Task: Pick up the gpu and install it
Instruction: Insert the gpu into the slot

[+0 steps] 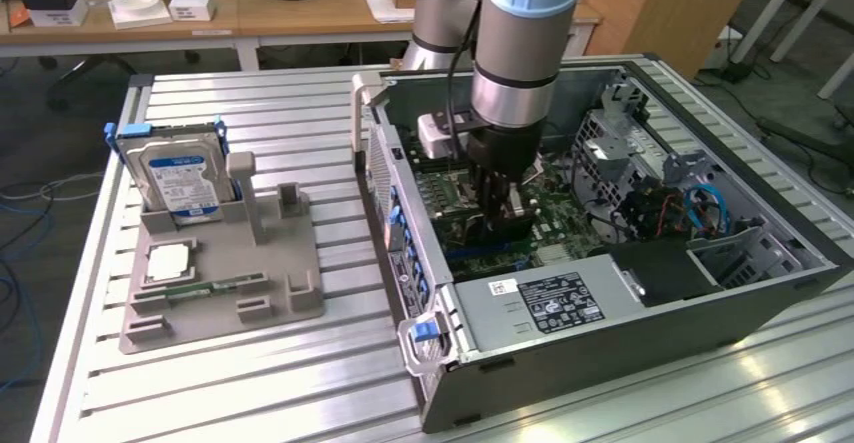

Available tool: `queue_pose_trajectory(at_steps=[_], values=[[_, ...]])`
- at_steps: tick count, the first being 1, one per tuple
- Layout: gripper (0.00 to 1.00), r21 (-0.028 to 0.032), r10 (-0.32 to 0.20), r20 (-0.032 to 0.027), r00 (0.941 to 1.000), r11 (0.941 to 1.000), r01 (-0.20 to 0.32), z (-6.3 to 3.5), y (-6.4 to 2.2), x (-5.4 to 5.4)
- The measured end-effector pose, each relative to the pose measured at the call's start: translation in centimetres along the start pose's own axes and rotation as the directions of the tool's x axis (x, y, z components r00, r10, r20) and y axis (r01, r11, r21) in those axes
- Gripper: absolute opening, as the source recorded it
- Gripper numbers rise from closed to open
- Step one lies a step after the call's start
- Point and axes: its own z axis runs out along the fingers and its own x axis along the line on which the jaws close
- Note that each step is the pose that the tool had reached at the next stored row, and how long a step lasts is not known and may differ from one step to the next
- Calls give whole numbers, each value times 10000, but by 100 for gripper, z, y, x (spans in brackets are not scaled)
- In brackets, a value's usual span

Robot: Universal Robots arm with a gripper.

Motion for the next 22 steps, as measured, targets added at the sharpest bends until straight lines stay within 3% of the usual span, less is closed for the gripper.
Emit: queue_pose_trajectory(at_steps=[22], values=[[26, -1, 2, 0, 10000, 10000, -2, -10, 8, 3]])
